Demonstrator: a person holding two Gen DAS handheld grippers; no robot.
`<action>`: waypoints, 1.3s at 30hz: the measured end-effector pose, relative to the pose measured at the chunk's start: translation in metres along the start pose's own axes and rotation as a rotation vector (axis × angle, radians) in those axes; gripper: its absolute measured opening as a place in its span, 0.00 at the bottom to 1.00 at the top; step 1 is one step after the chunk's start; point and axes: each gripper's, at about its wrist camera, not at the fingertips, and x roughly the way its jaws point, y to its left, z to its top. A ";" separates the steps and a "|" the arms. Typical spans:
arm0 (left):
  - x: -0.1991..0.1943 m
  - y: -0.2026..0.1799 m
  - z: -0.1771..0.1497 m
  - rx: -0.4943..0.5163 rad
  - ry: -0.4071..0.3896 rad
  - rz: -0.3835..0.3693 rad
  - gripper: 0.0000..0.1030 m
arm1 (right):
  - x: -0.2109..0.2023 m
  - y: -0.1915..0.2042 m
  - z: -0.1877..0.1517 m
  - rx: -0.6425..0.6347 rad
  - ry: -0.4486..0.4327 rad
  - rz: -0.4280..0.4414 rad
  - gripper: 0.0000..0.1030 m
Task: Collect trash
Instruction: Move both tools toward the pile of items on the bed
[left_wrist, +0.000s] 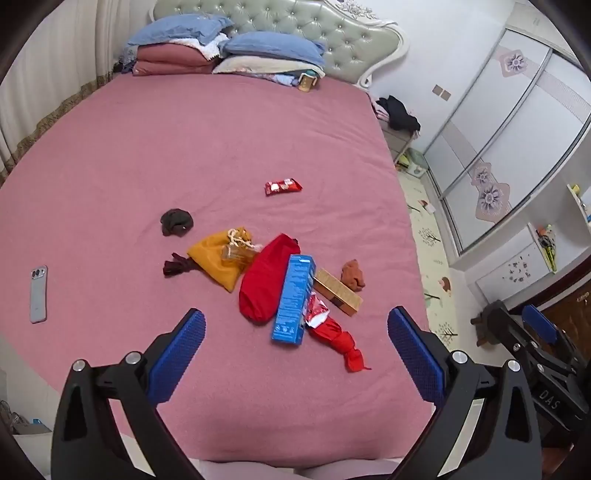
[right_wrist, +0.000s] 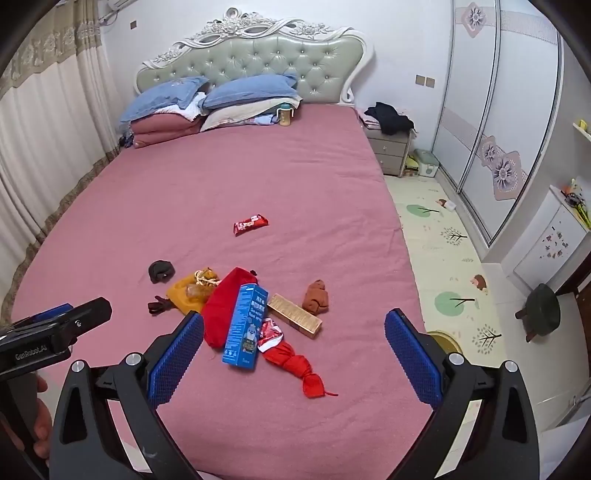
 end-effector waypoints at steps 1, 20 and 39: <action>0.001 -0.002 0.000 0.005 0.005 0.003 0.96 | 0.000 -0.002 -0.001 0.000 0.006 0.005 0.92; 0.000 -0.019 -0.012 0.054 0.032 0.040 0.96 | -0.002 -0.010 -0.004 -0.035 0.035 0.039 0.92; 0.011 -0.013 -0.013 0.045 0.066 0.031 0.96 | 0.010 -0.015 -0.009 -0.019 0.085 0.061 0.92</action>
